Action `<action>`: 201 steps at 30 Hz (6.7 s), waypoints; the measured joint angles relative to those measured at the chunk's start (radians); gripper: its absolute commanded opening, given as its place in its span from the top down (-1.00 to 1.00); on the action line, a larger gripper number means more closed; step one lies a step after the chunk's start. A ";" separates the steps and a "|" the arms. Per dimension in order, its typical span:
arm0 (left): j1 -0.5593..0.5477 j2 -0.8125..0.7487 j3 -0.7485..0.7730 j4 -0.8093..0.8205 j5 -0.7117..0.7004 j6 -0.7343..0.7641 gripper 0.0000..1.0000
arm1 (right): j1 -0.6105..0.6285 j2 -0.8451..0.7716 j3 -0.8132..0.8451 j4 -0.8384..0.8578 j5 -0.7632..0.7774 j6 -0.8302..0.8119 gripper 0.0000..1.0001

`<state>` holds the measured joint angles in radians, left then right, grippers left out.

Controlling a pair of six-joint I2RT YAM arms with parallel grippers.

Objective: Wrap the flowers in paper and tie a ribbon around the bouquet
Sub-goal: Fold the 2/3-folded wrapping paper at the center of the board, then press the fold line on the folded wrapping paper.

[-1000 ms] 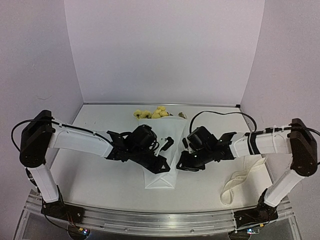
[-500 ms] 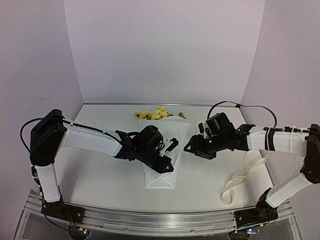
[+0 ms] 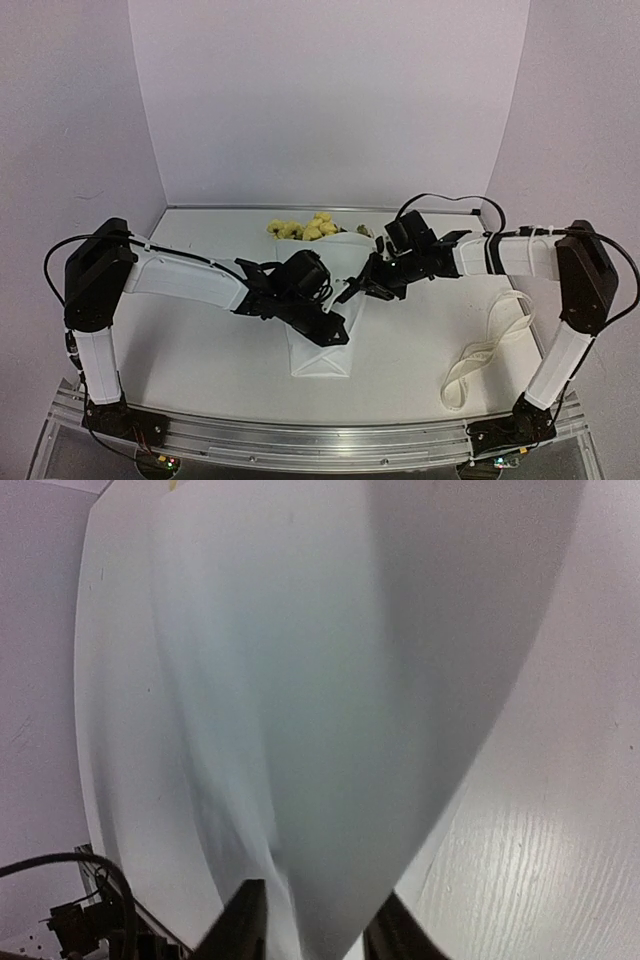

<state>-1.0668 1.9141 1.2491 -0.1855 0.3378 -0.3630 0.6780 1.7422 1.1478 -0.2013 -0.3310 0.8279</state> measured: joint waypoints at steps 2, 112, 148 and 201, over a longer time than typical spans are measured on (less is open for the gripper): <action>0.000 0.000 0.000 0.000 0.000 0.000 0.91 | -0.008 0.031 0.016 0.001 -0.003 0.010 1.00; 0.118 -0.140 -0.460 0.200 0.190 -0.236 0.83 | 0.192 0.194 -0.052 0.030 -0.186 0.217 0.90; 0.285 -0.072 -0.446 0.421 0.211 -0.407 0.76 | 0.193 0.194 -0.051 0.028 -0.178 0.209 0.92; 0.782 0.423 0.345 0.147 0.289 -0.391 0.67 | 0.193 0.194 -0.058 0.039 -0.183 0.194 0.93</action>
<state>-0.2847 2.3371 1.5943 -0.0382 0.6268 -0.7538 0.8711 1.9358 1.0899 -0.1625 -0.5137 1.0218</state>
